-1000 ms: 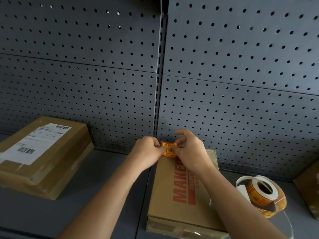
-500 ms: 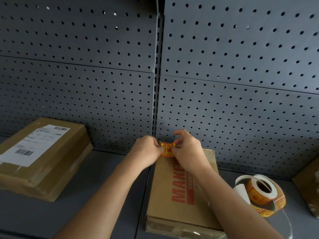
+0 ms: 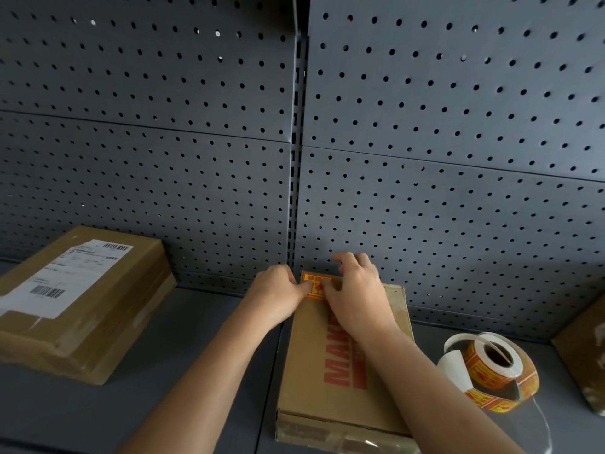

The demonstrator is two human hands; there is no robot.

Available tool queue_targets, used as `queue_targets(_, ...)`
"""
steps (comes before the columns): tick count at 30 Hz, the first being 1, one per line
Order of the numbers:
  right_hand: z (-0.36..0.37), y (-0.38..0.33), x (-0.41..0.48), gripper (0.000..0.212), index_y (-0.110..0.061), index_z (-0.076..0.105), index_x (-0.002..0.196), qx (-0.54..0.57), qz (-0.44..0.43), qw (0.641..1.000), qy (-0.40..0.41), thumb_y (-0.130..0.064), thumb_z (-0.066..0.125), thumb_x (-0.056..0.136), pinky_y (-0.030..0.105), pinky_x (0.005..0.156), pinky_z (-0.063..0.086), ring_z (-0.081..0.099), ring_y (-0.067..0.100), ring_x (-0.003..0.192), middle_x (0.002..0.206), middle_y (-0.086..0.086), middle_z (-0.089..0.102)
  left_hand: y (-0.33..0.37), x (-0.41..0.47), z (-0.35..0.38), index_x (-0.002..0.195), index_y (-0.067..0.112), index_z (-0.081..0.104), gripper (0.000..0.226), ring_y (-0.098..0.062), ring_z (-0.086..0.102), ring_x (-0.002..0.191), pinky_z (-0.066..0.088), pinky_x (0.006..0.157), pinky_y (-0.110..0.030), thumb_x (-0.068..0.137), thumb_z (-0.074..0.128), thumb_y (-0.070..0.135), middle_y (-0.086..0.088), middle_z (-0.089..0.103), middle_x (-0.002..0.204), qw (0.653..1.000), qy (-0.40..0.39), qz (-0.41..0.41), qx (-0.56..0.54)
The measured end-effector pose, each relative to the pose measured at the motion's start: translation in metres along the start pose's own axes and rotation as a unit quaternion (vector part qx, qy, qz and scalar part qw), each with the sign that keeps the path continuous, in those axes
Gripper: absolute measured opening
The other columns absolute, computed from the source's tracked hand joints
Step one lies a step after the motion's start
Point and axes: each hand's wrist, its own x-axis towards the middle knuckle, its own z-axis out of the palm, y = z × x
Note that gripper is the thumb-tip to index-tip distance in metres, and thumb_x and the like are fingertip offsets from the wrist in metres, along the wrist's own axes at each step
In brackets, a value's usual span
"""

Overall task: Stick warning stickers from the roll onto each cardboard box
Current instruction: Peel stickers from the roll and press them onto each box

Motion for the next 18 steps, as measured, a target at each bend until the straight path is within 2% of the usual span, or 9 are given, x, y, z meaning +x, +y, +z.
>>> queue_targets(3, 0.0, 0.003, -0.002, 0.045, -0.026, 0.051, 0.139, -0.103, 0.009, 0.995, 0.013, -0.045, 0.049, 0.098, 0.039, 0.105, 0.035, 0.043, 0.026, 0.125, 0.132, -0.001, 0.055, -0.007, -0.002, 0.008, 0.087, 0.018, 0.051, 0.03, -0.013, 0.052, 0.071, 0.037, 0.058, -0.03, 0.096, 0.058, 0.046, 0.0, 0.057, 0.083, 0.999, 0.01, -0.005, -0.036)
queue_targets(6, 0.003, 0.003, -0.001, 0.046, -0.028, 0.056, 0.133, -0.115, 0.029, 0.993, -0.011, -0.055, 0.038, 0.099, 0.041, 0.105, 0.028, 0.042, 0.024, 0.127, 0.132, -0.005, 0.059, -0.012, -0.001, 0.025, 0.109, 0.021, 0.051, 0.037, -0.016, 0.06, 0.091, 0.05, 0.076, -0.036, 0.096, 0.053, 0.055, -0.001, 0.06, 0.106, 0.994, 0.028, -0.009, -0.101)
queue_targets(8, 0.005, 0.003, 0.001, 0.048, -0.029, 0.06, 0.128, -0.12, 0.032, 0.992, -0.023, -0.058, 0.034, 0.099, 0.042, 0.104, 0.025, 0.043, 0.024, 0.126, 0.129, -0.005, 0.061, -0.013, -0.001, 0.033, 0.125, 0.026, 0.052, 0.047, -0.019, 0.059, 0.109, 0.051, 0.09, -0.04, 0.096, 0.046, 0.063, 0.001, 0.059, 0.123, 0.991, 0.019, -0.011, -0.133)
queue_targets(10, 0.007, 0.004, 0.002, 0.05, -0.029, 0.061, 0.124, -0.137, 0.029, 0.99, -0.026, -0.06, 0.032, 0.099, 0.043, 0.103, 0.024, 0.045, 0.024, 0.123, 0.126, -0.005, 0.062, -0.014, 0.0, 0.034, 0.131, 0.031, 0.053, 0.052, -0.02, 0.057, 0.118, 0.049, 0.099, -0.045, 0.095, 0.04, 0.067, 0.001, 0.058, 0.132, 0.99, 0.008, -0.011, -0.141)
queue_targets(14, 0.008, 0.003, 0.001, 0.048, -0.028, 0.061, 0.121, -0.151, 0.025, 0.988, -0.025, -0.059, 0.032, 0.099, 0.043, 0.101, 0.023, 0.046, 0.023, 0.121, 0.123, -0.005, 0.062, -0.016, 0.004, 0.032, 0.127, 0.031, 0.056, 0.046, -0.022, 0.058, 0.114, 0.048, 0.097, -0.047, 0.1, 0.035, 0.061, 0.0, 0.062, 0.125, 0.993, -0.003, -0.013, -0.113)
queue_targets(18, 0.008, 0.005, 0.003, 0.036, -0.031, 0.062, 0.121, -0.128, 0.033, 0.991, -0.014, -0.044, 0.035, 0.102, 0.042, 0.099, 0.024, 0.048, 0.022, 0.118, 0.122, -0.007, 0.064, -0.016, 0.006, 0.035, 0.112, 0.025, 0.056, 0.036, -0.024, 0.059, 0.102, 0.049, 0.09, -0.047, 0.105, 0.031, 0.049, -0.004, 0.064, 0.11, 0.994, 0.007, -0.004, -0.111)
